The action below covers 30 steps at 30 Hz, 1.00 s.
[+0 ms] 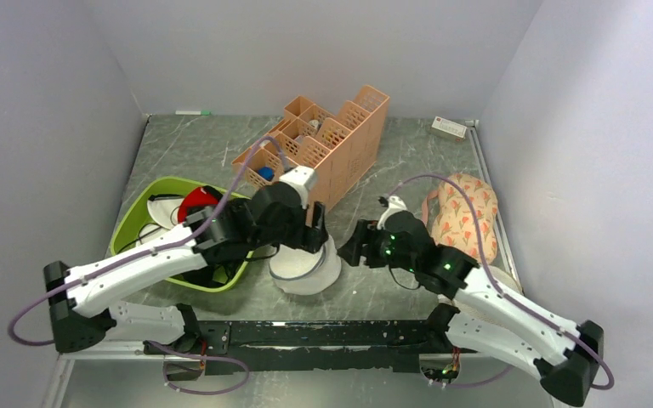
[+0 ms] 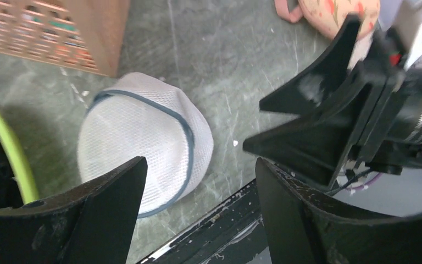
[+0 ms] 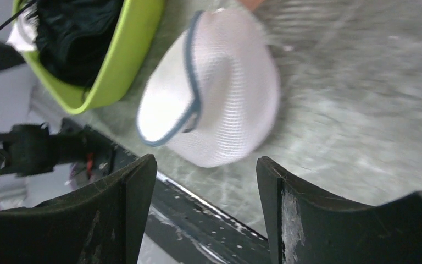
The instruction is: Unzip the laundry bag and remove the bra
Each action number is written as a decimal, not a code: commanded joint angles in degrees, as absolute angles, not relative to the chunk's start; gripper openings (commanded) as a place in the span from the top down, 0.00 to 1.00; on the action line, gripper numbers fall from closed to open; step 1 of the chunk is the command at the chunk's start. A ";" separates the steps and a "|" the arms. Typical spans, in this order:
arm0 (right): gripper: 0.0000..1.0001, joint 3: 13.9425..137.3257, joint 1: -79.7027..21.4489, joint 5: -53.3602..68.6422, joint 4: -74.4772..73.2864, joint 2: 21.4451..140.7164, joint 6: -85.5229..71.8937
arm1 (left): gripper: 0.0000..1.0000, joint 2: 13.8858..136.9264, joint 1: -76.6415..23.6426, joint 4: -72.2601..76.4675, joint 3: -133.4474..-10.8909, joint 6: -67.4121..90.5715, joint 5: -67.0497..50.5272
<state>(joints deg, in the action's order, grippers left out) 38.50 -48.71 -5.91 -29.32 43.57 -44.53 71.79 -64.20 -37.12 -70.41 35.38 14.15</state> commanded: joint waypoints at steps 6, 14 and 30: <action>0.33 39.49 -48.86 17.92 -0.03 59.09 -45.62 | 0.14 61.90 -57.41 -42.18 -67.58 36.40 16.66; 0.35 36.04 -49.21 24.90 16.21 73.11 -49.98 | 0.13 59.05 -56.14 -43.61 -64.91 37.64 17.43; 0.35 26.99 -49.23 21.04 24.48 86.30 -47.83 | 0.11 58.92 -53.39 -39.87 -59.24 36.71 13.33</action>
